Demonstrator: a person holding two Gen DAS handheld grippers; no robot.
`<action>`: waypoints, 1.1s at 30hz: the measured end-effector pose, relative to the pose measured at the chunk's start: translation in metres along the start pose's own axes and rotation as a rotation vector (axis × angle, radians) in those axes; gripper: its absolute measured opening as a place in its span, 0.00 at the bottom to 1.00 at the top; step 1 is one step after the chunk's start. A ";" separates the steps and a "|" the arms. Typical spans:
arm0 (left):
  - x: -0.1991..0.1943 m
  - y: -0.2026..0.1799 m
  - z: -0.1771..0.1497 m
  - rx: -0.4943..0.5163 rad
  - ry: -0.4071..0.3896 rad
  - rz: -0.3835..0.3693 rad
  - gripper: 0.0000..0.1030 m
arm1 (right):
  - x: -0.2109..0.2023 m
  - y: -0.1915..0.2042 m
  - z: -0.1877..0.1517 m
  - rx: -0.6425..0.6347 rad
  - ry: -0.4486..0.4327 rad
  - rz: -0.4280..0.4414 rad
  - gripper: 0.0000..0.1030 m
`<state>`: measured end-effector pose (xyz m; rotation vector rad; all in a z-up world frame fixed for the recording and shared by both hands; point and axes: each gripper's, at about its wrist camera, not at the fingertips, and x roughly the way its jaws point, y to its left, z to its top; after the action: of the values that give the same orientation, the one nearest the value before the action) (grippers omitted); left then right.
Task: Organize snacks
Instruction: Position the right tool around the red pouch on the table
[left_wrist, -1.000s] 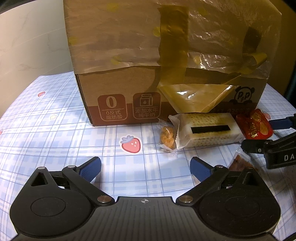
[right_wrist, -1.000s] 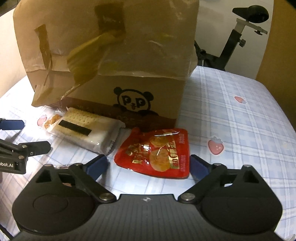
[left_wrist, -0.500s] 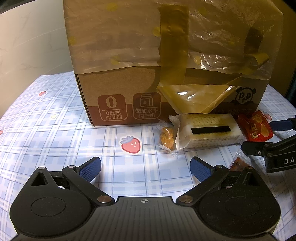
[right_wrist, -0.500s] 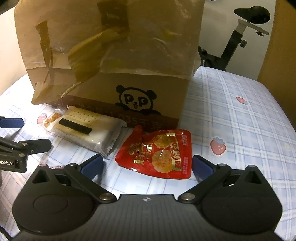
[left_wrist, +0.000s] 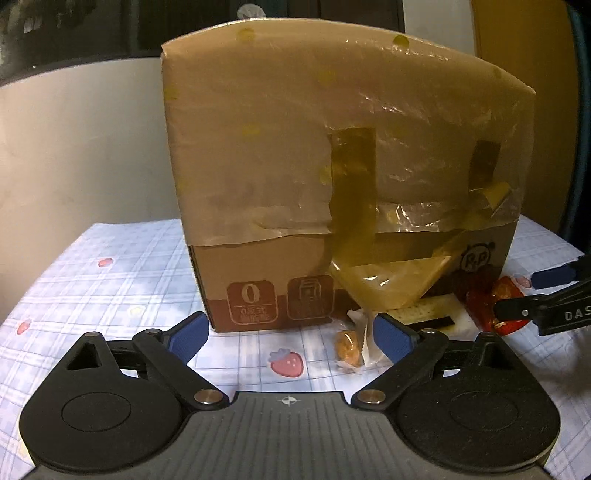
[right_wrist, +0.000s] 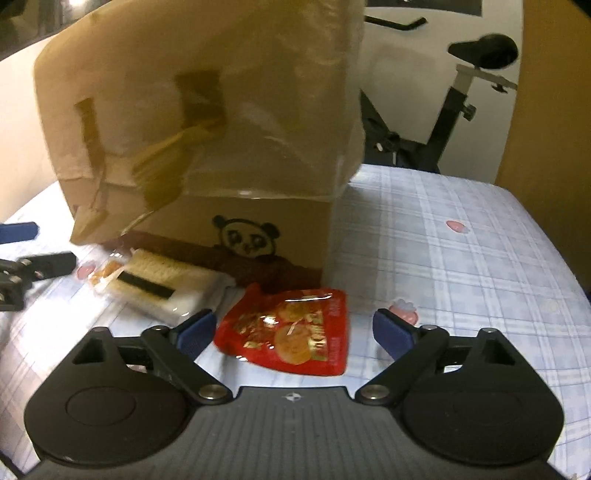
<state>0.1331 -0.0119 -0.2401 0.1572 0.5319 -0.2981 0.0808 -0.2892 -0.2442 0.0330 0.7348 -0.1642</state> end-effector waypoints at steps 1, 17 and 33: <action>0.001 0.000 0.001 -0.007 0.010 -0.002 0.94 | 0.002 -0.002 0.001 0.011 0.001 0.005 0.83; 0.014 0.006 0.003 -0.100 0.052 -0.061 0.88 | 0.009 -0.006 0.000 0.027 0.004 0.016 0.79; 0.022 0.002 0.002 -0.044 0.119 -0.178 0.70 | 0.016 -0.005 -0.001 0.022 0.016 0.007 0.59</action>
<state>0.1532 -0.0162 -0.2495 0.0851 0.6711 -0.4518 0.0914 -0.2965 -0.2552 0.0576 0.7489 -0.1653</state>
